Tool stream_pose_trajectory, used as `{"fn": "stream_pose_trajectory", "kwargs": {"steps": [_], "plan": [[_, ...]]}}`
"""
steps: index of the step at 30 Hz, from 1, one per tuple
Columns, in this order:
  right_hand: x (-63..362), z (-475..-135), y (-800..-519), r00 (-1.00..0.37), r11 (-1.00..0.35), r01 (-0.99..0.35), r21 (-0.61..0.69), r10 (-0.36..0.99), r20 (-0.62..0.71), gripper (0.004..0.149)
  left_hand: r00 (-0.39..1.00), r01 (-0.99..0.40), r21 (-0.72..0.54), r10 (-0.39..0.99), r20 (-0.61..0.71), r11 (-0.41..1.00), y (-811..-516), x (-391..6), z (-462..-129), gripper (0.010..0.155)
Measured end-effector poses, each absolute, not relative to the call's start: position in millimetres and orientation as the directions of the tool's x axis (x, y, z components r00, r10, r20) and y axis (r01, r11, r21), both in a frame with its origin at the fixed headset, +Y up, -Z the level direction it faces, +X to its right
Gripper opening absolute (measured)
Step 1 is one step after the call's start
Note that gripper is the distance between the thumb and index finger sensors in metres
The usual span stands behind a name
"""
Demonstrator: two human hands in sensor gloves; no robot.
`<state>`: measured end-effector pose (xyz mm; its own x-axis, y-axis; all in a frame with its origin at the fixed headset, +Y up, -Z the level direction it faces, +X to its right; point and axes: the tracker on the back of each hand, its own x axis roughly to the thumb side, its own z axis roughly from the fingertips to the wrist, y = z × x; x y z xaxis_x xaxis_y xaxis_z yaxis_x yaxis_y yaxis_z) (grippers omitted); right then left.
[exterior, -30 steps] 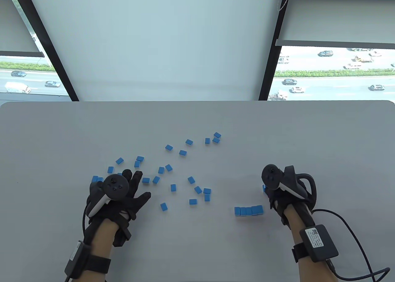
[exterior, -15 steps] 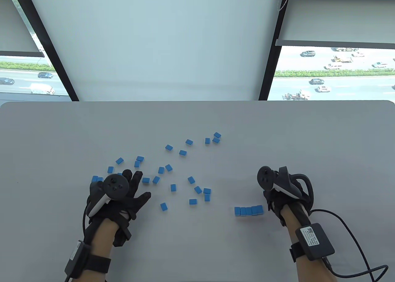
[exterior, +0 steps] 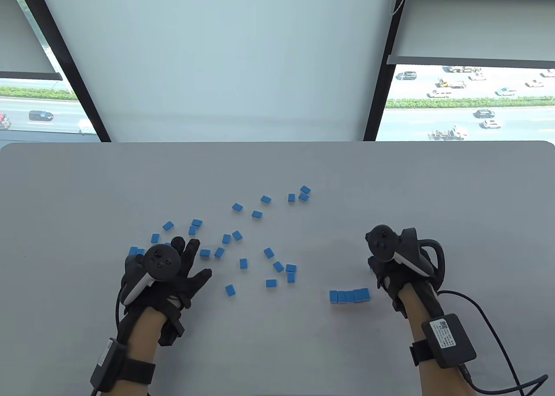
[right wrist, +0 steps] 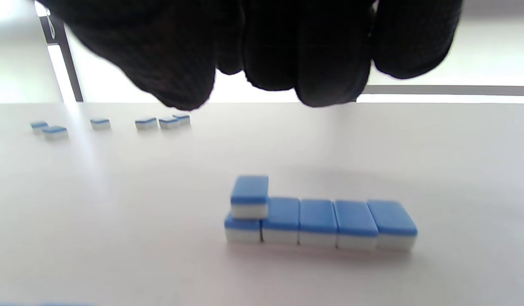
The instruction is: Build mahjong tile wall
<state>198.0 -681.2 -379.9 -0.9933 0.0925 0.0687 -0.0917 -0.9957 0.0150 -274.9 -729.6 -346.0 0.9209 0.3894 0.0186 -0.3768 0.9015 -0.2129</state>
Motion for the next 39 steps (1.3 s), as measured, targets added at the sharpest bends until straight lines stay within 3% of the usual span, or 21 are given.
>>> {"fn": "stream_pose_trajectory", "kwargs": {"steps": [5, 10, 15, 21, 27, 30, 39], "plan": [[158, -383, -638, -0.981, -0.991, -0.126, -0.047, 0.118, 0.151, 0.064, 0.921, -0.377, -0.209, 0.389, 0.016, 0.902, -730, -276, -346, 0.083], [116, -391, -625, -0.966, -0.984, -0.174, -0.037, 0.164, 0.202, 0.063, 0.92, -0.381, -0.205, 0.391, 0.01, 0.902, -730, -277, -346, 0.083], [74, -396, -649, -0.964, -0.994, -0.077, 0.072, 0.093, 0.247, 0.064, 0.921, -0.381, -0.207, 0.389, 0.002, 0.901, -731, -279, -346, 0.083], [45, -396, -702, -0.941, -0.973, 0.087, 0.214, -0.009, 0.339, 0.066, 0.924, -0.374, -0.216, 0.382, -0.004, 0.902, -733, -279, -346, 0.083], [31, -397, -731, -0.929, -0.938, 0.132, 0.319, -0.006, 0.369, 0.067, 0.926, -0.369, -0.214, 0.377, -0.007, 0.904, -733, -279, -346, 0.083], [25, -396, -741, -0.925, -0.919, 0.145, 0.367, 0.005, 0.38, 0.068, 0.926, -0.369, -0.217, 0.376, -0.01, 0.904, -733, -279, -346, 0.083], [24, -394, -744, -0.915, -0.926, 0.167, 0.338, -0.018, 0.403, 0.064, 0.926, -0.369, -0.215, 0.377, -0.006, 0.904, -733, -279, -346, 0.083]]}}
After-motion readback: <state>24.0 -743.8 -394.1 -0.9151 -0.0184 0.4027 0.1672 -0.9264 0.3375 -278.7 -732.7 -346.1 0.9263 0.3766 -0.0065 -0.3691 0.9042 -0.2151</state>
